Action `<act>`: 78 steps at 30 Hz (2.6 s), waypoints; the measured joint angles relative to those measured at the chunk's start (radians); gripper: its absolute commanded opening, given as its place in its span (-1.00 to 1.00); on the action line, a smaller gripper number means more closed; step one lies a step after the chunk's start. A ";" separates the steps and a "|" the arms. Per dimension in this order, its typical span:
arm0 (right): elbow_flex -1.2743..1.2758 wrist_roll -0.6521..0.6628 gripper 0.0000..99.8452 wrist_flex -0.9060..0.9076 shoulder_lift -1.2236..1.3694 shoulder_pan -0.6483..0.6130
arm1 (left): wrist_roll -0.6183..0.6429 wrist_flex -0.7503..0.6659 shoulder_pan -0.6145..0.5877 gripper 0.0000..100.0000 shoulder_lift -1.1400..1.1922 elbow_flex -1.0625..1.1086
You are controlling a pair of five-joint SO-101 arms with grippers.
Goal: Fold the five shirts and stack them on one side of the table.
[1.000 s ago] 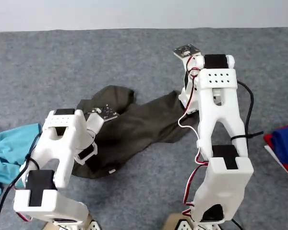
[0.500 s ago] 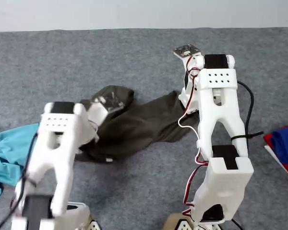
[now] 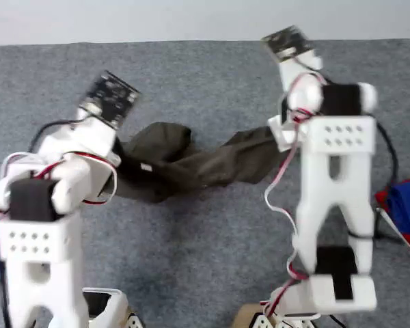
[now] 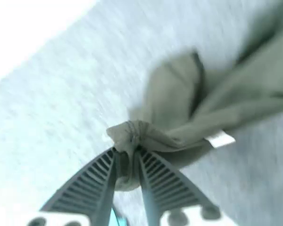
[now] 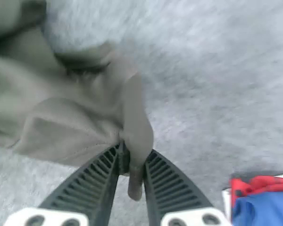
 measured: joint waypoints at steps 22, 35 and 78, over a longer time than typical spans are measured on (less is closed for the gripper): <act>-0.002 0.101 -0.97 -0.353 -0.756 0.345 | 0.095 -0.170 0.005 -0.99 -0.324 -0.284; -0.003 0.239 -0.98 -0.382 -0.970 0.448 | -0.026 -0.028 0.005 -0.99 -0.512 -0.287; 0.523 0.255 -0.98 -0.845 -0.499 0.233 | -0.025 -0.990 -0.146 -0.99 -0.433 0.807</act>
